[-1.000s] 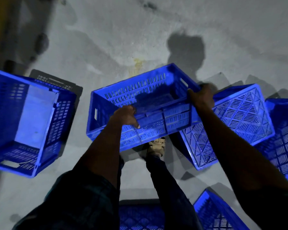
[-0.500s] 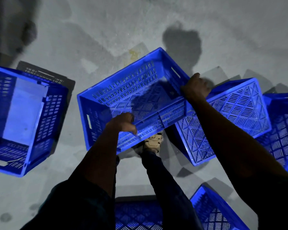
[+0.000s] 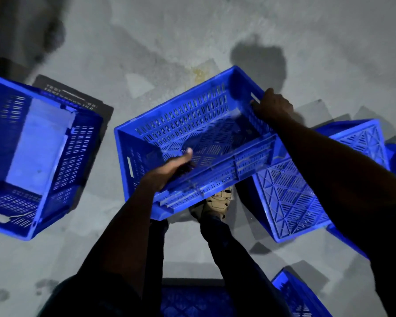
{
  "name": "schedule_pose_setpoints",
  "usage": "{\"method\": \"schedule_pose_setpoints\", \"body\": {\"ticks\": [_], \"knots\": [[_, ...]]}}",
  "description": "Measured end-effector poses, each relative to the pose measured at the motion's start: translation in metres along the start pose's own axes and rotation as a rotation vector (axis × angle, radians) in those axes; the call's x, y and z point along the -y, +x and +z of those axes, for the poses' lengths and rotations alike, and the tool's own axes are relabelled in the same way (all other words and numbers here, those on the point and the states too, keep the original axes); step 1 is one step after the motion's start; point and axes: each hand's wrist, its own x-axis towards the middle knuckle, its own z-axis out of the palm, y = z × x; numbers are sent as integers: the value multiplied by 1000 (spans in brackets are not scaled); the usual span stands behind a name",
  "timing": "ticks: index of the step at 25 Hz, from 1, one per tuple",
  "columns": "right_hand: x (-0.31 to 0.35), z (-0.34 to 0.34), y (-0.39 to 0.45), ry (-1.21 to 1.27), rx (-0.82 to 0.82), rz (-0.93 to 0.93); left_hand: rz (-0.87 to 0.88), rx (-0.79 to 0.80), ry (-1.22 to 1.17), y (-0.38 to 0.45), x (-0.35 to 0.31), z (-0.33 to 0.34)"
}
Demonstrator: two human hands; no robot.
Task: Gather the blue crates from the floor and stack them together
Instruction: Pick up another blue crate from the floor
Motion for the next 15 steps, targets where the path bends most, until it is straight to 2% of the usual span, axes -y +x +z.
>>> {"method": "schedule_pose_setpoints", "body": {"ticks": [2, 3, 5, 7, 9, 11, 14, 15], "knots": [[-2, 5, 1, -23, -55, -5, 107, -332, -229, 4, 14, -8], [-2, 8, -1, -37, -86, -5, 168, -515, -206, 10, 21, -14], [1, 12, -5, -73, -142, 0, 155, -772, 105, 15, 36, -28], [1, 16, -7, -107, -181, -1, 36, -889, 556, 10, 47, -38], [0, 19, -8, -140, -210, 7, 38, -931, 765, 2, 53, -47], [0, 21, -11, -134, -248, 37, 50, -980, 748, 0, 59, -53], [1, 24, -23, -104, -302, 104, -64, -1067, 703, -4, 66, -51], [0, 25, -28, -102, -316, 106, -92, -1063, 625, -5, 69, -51]]}}
